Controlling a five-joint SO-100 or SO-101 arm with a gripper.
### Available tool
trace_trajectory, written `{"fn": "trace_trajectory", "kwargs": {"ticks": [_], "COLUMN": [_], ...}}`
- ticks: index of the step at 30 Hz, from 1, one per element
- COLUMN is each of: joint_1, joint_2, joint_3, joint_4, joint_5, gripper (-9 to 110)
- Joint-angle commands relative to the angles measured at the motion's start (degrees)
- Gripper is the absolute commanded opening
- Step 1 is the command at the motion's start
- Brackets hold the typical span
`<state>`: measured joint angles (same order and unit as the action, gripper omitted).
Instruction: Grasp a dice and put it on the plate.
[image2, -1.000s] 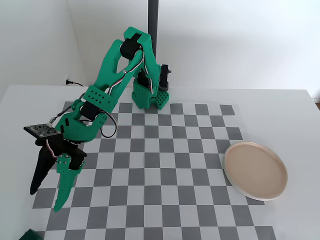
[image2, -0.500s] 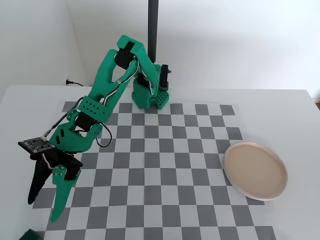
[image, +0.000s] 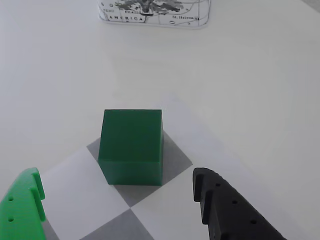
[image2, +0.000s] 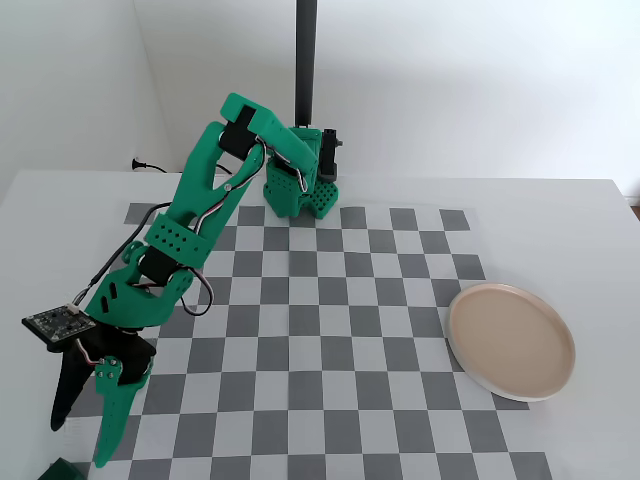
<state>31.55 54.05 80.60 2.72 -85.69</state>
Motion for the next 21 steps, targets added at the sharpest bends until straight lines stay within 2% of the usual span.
{"fn": "trace_trajectory", "kwargs": {"ticks": [1, 9, 21], "joint_1": [-0.6, -0.9, -1.8], "joint_2": [-0.7, -9.3, -14.5], "joint_3": [-10.9, -24.5, -31.1], "joint_4": [1.4, 6.6, 8.2], "joint_5": [-0.2, -0.6, -1.1], "gripper": [27, 26, 26]}}
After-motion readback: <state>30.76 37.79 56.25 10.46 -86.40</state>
